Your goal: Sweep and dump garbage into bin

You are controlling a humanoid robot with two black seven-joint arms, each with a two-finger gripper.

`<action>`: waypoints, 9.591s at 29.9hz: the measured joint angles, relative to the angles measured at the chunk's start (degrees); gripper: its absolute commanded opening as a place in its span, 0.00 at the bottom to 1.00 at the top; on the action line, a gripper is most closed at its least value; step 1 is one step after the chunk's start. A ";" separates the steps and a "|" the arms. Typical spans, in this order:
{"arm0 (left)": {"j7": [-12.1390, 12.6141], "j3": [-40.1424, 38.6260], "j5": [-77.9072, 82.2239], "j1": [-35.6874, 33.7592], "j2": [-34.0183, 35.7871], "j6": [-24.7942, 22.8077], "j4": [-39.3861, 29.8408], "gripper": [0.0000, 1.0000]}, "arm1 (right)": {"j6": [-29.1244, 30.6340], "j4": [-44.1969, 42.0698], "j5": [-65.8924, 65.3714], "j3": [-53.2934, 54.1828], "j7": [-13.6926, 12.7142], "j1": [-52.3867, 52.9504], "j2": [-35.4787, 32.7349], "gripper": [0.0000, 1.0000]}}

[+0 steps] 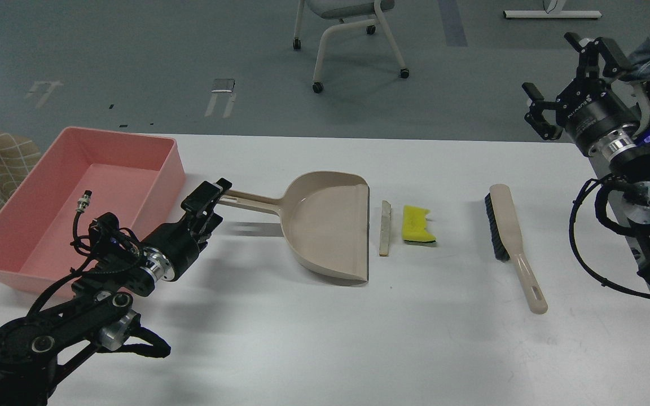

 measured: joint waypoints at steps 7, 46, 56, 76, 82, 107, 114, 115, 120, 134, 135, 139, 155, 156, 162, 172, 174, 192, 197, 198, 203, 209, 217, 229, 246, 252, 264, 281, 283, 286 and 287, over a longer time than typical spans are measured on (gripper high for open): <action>0.03 0.39 0.04 -2.33 -3.54 2.04 4.48 0.98 | 0.00 -0.02 0.00 -0.26 0.00 -0.02 0.06 1.00; 1.43 0.71 0.02 -4.21 -8.91 2.95 9.11 0.62 | 0.00 -0.05 0.00 -0.29 0.00 0.10 0.00 1.00; 2.38 0.64 -0.41 -3.69 -10.11 3.83 9.00 0.00 | 0.00 -0.09 0.00 -0.29 0.00 0.08 0.00 1.00; 2.77 0.54 0.09 -4.37 -10.79 6.93 9.09 0.00 | 0.01 5.75 -3.87 -10.88 -0.67 0.68 -8.23 1.00; 2.42 0.39 2.11 -4.31 -11.39 10.97 9.16 0.00 | 0.01 16.61 -7.41 -22.38 -1.37 1.95 -20.06 1.00; -6.54 0.44 14.01 -3.30 -13.34 15.68 9.04 0.00 | -0.02 43.42 -25.75 -41.04 -5.13 -1.38 -44.02 1.00; -6.61 0.67 16.15 -3.03 -13.09 15.67 9.63 0.00 | -0.02 44.38 -28.72 -41.21 -6.10 -1.68 -43.74 1.00; -6.61 0.67 16.80 -2.90 -13.05 15.67 9.91 0.00 | -0.02 44.71 -29.06 -41.25 -6.12 -1.69 -43.72 1.00; -6.33 0.67 18.19 -2.05 -13.25 15.67 11.51 0.00 | -0.01 48.19 -29.64 -41.55 -6.21 -2.98 -43.97 1.00; -5.94 0.52 18.34 -1.62 -13.92 15.67 12.62 0.00 | 0.00 48.96 -33.71 -41.50 -7.35 -3.57 -43.03 0.99; -5.94 0.52 18.34 -1.62 -13.94 15.66 12.62 0.00 | 0.00 48.94 -33.80 -41.50 -7.53 -3.63 -42.91 0.98; -5.94 0.60 18.36 -1.64 -13.95 15.66 12.62 0.00 | 0.00 48.42 -33.91 -41.50 -8.25 -4.01 -42.82 0.97; -6.02 0.68 18.46 -1.71 -14.31 15.66 12.62 0.00 | -1.71 48.23 -35.28 -41.77 -9.69 -5.53 -39.93 0.74; -6.02 0.68 18.46 -1.71 -14.31 15.66 12.62 0.00 | -1.71 48.20 -35.30 -41.77 -9.80 -5.54 -39.73 0.74; -6.03 0.72 18.46 -1.74 -14.25 15.66 12.62 0.00 | -1.72 47.59 -35.33 -41.84 -10.35 -5.82 -39.08 0.71; -6.14 0.72 18.46 -1.63 -14.23 15.66 12.61 0.00 | -1.85 47.19 -36.34 -41.84 -10.38 -6.00 -37.20 0.57; -6.18 0.72 18.46 -1.62 -14.23 15.66 12.61 0.00 | -1.92 47.19 -36.76 -41.84 -10.38 -6.00 -36.63 0.57; -6.29 0.72 18.46 -1.47 -14.11 15.66 12.62 0.00 | -2.88 47.19 -37.20 -41.85 -11.83 -6.20 -35.81 0.30; -6.30 0.72 18.46 -1.45 -13.98 15.66 12.61 0.00 | -2.90 47.27 -37.19 -41.86 -12.06 -6.20 -35.85 0.20; -6.30 0.72 18.46 -1.45 -13.94 15.66 12.61 0.00 | -2.92 47.29 -37.20 -41.86 -12.09 -6.20 -35.85 0.18; -6.38 0.72 18.46 -1.44 -13.88 15.66 12.61 0.00 | -2.96 47.31 -37.25 -41.86 -12.25 -6.02 -35.88 0.10; -6.38 0.72 18.71 -1.44 -13.94 15.66 12.56 0.00 | -2.98 47.52 -37.26 -41.75 -12.46 -5.49 -35.88 0.06; -6.41 0.79 20.01 -0.70 -13.55 15.67 12.52 0.00 | -3.04 47.74 -38.58 -41.65 -13.05 -5.07 -35.66 0.05; -6.50 0.70 21.97 0.48 -13.36 15.66 12.52 0.00 | -2.98 47.64 -39.61 -41.72 -13.34 -5.11 -29.41 0.05; -6.38 0.69 21.89 0.39 -13.38 15.65 12.53 0.00 | -2.00 46.47 -35.55 -41.74 -10.24 -1.25 -16.74 0.05; -6.37 0.66 21.89 0.39 -13.36 15.66 12.53 0.00 | -1.98 44.68 -34.09 -41.77 -8.65 -0.71 -11.97 0.05; -6.38 0.71 21.88 0.49 -13.28 15.66 12.53 0.00 | -1.97 42.60 -31.67 -41.83 -7.38 1.66 -7.46 0.05; -6.28 0.62 21.86 0.49 -13.77 15.69 12.53 0.00 | -1.93 48.15 -23.22 -40.22 -6.89 2.74 -17.60 0.06; -6.30 0.62 21.88 0.49 -13.68 15.67 12.52 0.00 | -1.13 48.19 -23.08 -40.39 -6.86 2.74 -17.28 0.06; -6.30 0.63 21.88 0.49 -13.60 15.66 12.45 0.00 | -0.45 47.97 -23.41 -41.12 -6.93 2.66 -16.35 0.06; -6.30 0.63 21.88 0.49 -13.59 15.66 12.43 0.00 | -0.40 47.73 -23.74 -41.69 -7.10 2.66 -15.83 0.06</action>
